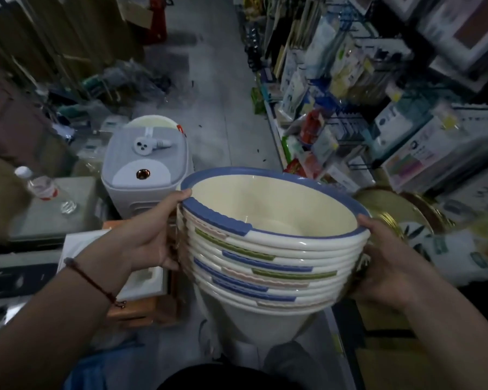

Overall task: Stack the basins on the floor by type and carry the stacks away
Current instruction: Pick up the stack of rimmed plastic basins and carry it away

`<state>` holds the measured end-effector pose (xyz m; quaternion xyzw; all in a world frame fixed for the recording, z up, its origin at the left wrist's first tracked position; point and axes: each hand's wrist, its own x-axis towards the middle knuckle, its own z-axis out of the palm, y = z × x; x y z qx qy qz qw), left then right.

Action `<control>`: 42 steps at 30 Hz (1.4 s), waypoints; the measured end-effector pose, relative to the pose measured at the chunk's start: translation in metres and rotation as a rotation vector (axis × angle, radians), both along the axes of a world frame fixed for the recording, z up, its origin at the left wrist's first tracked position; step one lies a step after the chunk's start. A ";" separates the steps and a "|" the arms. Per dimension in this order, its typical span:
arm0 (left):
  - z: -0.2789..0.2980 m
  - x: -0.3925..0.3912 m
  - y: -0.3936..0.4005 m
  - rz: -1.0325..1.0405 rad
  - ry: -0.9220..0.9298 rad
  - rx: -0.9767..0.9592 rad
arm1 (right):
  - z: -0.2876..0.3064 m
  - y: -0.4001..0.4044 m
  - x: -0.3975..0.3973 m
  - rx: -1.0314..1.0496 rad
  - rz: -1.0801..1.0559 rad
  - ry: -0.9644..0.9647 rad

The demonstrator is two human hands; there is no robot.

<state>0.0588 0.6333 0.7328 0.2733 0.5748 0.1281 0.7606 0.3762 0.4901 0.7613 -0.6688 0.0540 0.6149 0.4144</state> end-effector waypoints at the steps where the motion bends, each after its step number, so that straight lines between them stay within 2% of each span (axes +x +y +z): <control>1: 0.002 0.002 0.014 -0.001 0.003 0.003 | -0.001 0.013 0.003 -0.004 -0.008 0.004; 13: -0.016 0.055 0.168 0.020 -0.012 -0.106 | -0.026 0.198 0.066 -0.050 0.031 0.086; 17: -0.017 0.095 0.229 0.076 -0.032 -0.137 | -0.044 0.275 0.108 -0.047 0.048 0.122; 19: -0.014 0.119 0.259 0.170 -0.063 -0.125 | -0.046 0.316 0.130 -0.063 0.078 0.105; 22: -0.017 0.146 0.299 0.307 0.011 -0.030 | -0.041 0.379 0.152 -0.050 0.134 0.066; 25: -0.014 0.157 0.327 0.316 0.088 -0.079 | -0.042 0.442 0.167 -0.036 0.163 0.042; 28: -0.010 0.145 0.358 0.323 0.027 -0.103 | -0.034 0.499 0.167 -0.004 0.285 0.063; 32: -0.019 0.123 0.405 0.372 0.049 -0.073 | -0.031 0.575 0.153 -0.025 0.372 0.061; 38: -0.050 0.095 0.499 0.495 -0.048 -0.144 | -0.050 0.678 0.121 -0.103 0.357 -0.019; 42: -0.055 0.071 0.553 0.478 -0.064 -0.130 | -0.052 0.742 0.098 -0.128 0.375 -0.064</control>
